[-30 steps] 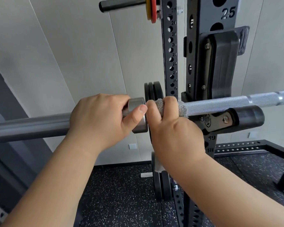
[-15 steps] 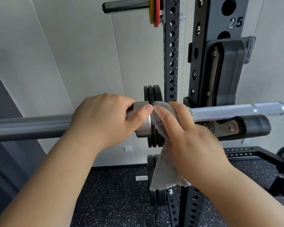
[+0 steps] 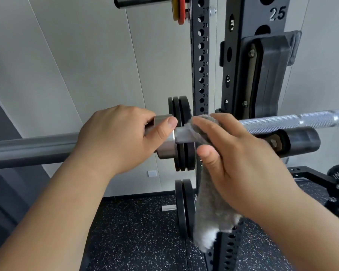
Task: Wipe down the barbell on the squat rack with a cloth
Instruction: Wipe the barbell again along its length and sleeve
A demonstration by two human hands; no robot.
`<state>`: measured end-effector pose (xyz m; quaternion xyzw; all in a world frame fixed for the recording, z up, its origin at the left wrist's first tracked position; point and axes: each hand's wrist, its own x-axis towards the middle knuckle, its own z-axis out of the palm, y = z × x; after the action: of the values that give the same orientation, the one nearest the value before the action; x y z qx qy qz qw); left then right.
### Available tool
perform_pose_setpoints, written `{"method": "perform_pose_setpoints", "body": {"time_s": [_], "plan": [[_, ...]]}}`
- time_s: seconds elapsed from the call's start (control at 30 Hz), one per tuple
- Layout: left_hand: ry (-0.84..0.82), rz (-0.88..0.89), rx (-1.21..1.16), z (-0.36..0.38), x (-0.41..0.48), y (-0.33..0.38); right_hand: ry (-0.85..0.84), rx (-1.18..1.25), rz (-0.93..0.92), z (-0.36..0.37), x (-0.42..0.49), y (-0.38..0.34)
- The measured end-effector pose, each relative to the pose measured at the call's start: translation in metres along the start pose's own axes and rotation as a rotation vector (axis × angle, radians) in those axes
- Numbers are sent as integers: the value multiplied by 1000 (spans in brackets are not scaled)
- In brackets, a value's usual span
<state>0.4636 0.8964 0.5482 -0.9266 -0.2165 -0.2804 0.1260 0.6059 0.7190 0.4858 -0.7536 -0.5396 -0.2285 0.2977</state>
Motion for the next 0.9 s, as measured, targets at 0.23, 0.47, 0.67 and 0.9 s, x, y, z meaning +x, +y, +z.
{"method": "perform_pose_setpoints", "body": {"time_s": [0.23, 0.47, 0.67, 0.9], "plan": [[1, -17, 2, -2, 0, 1, 127, 77, 107, 28, 15, -39], [-14, -8, 0, -2, 1, 0, 140, 21, 125, 2, 2, -16], [-25, -13, -9, -3, 2, 0, -50, -227, 94, -14, 12, -27], [-7, -23, 30, -1, -1, 1, -90, -581, -314, -37, 42, -13]]}}
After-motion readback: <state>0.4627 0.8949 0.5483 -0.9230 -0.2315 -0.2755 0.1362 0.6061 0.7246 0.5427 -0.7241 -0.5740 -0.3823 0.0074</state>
